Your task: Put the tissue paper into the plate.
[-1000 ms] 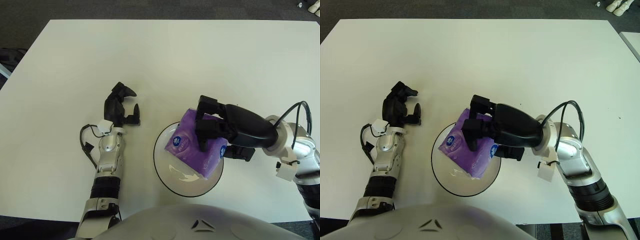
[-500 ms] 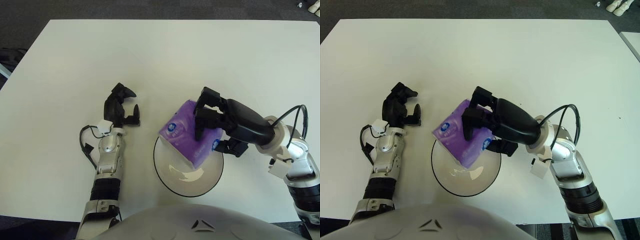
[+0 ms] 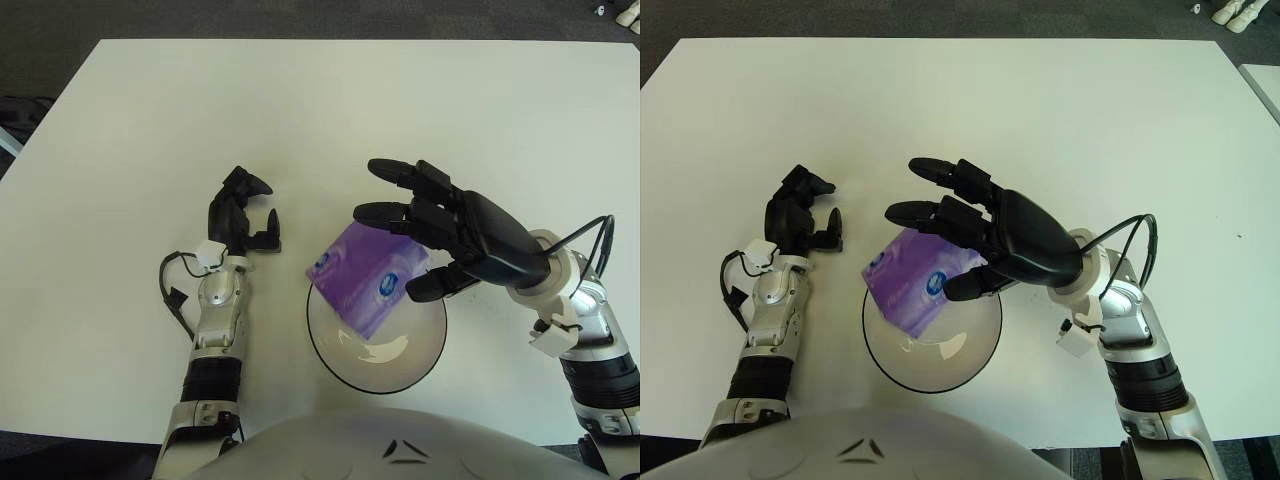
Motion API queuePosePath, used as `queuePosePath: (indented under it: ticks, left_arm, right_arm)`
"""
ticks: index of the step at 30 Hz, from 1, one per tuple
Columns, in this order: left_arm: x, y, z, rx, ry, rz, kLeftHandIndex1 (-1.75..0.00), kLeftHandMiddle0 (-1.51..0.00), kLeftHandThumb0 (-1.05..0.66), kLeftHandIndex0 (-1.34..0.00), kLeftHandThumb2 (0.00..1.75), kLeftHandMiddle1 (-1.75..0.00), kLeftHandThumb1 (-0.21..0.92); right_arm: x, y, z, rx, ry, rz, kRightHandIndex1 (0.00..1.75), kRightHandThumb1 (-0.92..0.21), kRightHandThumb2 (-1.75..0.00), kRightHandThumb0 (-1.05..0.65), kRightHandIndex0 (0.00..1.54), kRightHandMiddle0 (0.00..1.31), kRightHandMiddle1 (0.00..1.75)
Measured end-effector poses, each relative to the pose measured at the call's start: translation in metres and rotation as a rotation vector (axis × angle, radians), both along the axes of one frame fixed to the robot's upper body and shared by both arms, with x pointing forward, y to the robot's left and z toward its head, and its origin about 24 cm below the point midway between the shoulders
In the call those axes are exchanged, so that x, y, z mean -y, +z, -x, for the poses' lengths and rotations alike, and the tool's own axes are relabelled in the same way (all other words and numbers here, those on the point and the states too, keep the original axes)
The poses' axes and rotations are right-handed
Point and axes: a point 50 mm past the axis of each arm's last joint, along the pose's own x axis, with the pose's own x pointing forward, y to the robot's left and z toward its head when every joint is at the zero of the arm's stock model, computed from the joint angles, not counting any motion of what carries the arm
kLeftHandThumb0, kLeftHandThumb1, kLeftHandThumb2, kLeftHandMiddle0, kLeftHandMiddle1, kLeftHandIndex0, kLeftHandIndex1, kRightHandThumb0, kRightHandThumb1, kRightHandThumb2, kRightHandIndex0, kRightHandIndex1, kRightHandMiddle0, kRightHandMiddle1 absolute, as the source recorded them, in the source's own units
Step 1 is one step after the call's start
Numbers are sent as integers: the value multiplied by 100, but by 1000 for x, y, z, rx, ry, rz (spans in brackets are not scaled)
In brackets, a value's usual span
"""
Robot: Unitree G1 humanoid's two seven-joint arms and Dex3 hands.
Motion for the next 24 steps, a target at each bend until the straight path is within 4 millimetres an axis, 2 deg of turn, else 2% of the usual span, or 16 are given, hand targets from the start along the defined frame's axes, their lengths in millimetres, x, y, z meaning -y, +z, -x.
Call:
queuePosePath:
  ticks: [11, 24]
  left_arm:
    - [1, -2, 0, -15, 13, 9, -154, -90, -1, -79, 171, -175, -9]
    - [0, -2, -1, 6, -8, 0, -163, -91, -1, -75, 174, -175, -9]
  right_arm:
    - [5, -2, 0, -2, 5, 86, 0, -92, -75, -98, 0, 0, 0]
    - [2, 1, 2, 20, -2, 120, 0, -92, -68, -95, 0, 0, 0]
